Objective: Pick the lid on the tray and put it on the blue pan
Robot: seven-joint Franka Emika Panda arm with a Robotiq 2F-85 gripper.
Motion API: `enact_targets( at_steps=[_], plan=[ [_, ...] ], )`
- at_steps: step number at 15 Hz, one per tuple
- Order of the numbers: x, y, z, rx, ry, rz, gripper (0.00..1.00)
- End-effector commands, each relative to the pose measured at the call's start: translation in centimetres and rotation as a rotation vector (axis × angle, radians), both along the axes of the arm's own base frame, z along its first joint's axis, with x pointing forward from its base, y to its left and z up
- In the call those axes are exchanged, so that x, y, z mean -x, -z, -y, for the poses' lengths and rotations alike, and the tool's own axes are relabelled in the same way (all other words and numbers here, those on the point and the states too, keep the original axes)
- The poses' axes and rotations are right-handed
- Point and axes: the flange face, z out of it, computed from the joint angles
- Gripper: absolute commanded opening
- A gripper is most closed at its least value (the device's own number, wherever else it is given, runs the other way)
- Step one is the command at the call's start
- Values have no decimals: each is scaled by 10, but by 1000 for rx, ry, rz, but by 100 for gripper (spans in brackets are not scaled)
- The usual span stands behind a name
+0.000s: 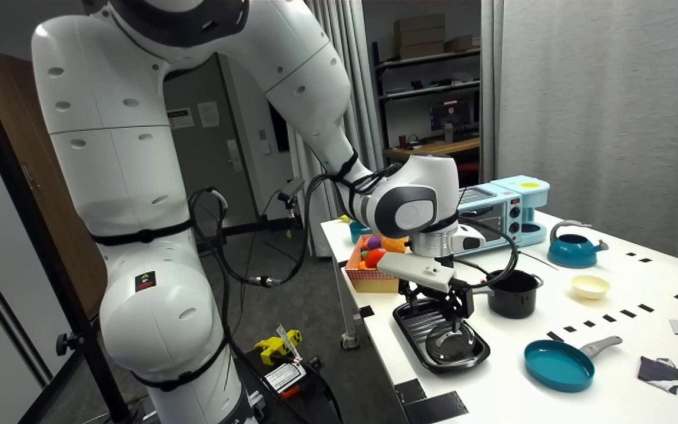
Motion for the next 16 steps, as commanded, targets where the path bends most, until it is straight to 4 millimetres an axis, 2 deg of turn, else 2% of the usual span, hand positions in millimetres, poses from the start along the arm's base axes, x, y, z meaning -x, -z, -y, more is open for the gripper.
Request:
enact_targets(
  at_steps=[1, 5, 9, 16],
  plan=[
    [0, -1, 0, 0, 0, -1, 100],
    [-3, 4, 1, 4, 22, 18, 100],
    [-15, 13, 3, -7, 136, 91, 100],
    [-20, 46, -5, -10, 328, 180, 100]
  ],
)
